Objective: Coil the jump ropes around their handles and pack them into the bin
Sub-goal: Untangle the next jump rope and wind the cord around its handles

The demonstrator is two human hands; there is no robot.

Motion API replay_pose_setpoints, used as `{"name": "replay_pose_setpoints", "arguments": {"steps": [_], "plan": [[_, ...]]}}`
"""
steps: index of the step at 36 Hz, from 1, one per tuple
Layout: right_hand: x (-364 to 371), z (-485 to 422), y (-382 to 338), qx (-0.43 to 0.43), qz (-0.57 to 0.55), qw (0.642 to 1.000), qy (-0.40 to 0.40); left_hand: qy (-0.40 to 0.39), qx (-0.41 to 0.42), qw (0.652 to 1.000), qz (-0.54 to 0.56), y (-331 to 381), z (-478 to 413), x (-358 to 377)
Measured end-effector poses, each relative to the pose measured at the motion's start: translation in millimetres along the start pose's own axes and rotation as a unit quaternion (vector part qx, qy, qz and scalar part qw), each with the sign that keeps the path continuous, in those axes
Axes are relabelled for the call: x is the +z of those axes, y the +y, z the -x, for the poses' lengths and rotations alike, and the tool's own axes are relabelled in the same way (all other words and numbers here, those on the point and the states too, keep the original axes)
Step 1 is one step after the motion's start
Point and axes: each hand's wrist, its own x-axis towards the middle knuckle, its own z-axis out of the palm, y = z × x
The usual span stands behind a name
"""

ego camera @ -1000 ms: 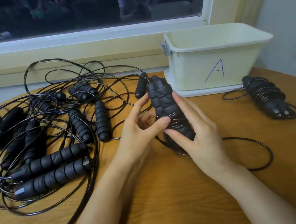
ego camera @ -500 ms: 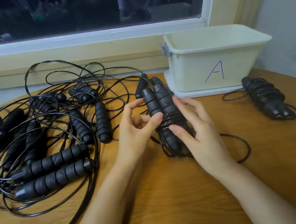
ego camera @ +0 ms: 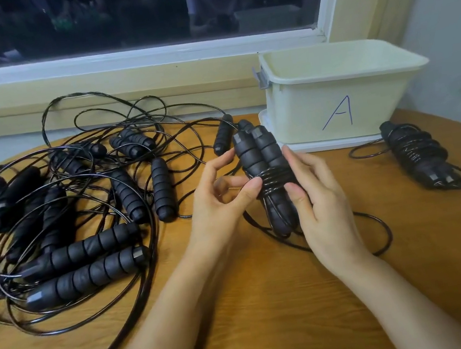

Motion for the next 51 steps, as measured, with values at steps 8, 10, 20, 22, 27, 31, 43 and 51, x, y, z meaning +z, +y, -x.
{"name": "replay_pose_setpoints", "arguments": {"steps": [8, 10, 20, 22, 27, 31, 43, 51], "plan": [[1.4, 3.5, -7.6, -0.022, 0.115, 0.992, -0.056, 0.056, -0.035, 0.997, 0.048, -0.3, -1.2, 2.2], [1.8, 3.8, -9.1, -0.019, 0.158, 0.985, -0.068, 0.054, -0.039, 0.997, 0.044, -0.1, -0.3, 3.3], [4.6, 6.4, -9.4, -0.002, 0.111, 0.992, -0.051, 0.016, -0.030, 0.999, 0.024, 4.9, 3.9, 4.8], [4.7, 6.8, -11.9, -0.005, 0.093, 0.995, -0.043, 0.025, -0.025, 0.999, 0.014, 6.1, 3.7, 5.0], [8.4, 7.9, -15.9, 0.006, 0.068, 0.996, -0.049, 0.047, -0.008, 0.999, -0.004, 5.7, 2.7, 1.9], [7.2, 7.6, -16.6, 0.017, 0.030, 0.999, -0.037, 0.032, 0.006, 0.999, -0.015, 8.0, 1.7, -1.0], [6.2, 8.5, -12.7, 0.041, -0.140, 0.989, -0.011, -0.032, 0.002, 0.999, -0.014, 6.2, -0.6, -9.0], [4.8, 6.8, -13.9, 0.030, -0.146, 0.987, -0.051, -0.024, 0.011, 0.999, 0.025, 7.0, 1.1, -6.3]]}}
